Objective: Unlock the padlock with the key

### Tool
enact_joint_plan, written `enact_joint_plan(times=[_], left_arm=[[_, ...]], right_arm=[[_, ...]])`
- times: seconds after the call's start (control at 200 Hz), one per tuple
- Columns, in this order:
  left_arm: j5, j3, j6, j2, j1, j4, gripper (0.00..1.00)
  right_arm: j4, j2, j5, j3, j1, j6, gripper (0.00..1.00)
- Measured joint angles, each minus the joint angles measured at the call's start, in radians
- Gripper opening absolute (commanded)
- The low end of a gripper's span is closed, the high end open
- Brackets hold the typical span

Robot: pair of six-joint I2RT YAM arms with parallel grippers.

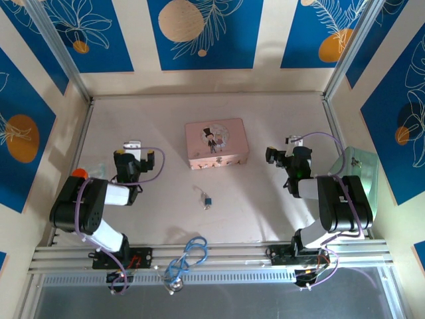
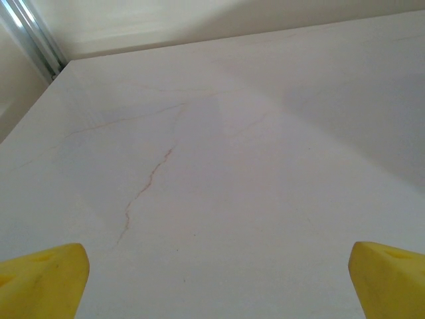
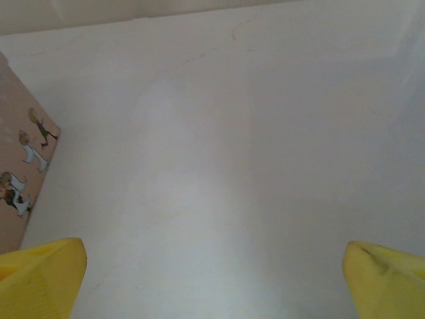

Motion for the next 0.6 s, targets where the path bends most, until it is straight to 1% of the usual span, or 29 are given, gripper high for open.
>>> enact_joint_plan(times=[0.6], left_arm=[[0.021,-0.001,0.001,0.000,0.000,0.016,0.99]], right_arm=[[0.023,0.000,-0.022,0.000,0.001,0.000,0.99]])
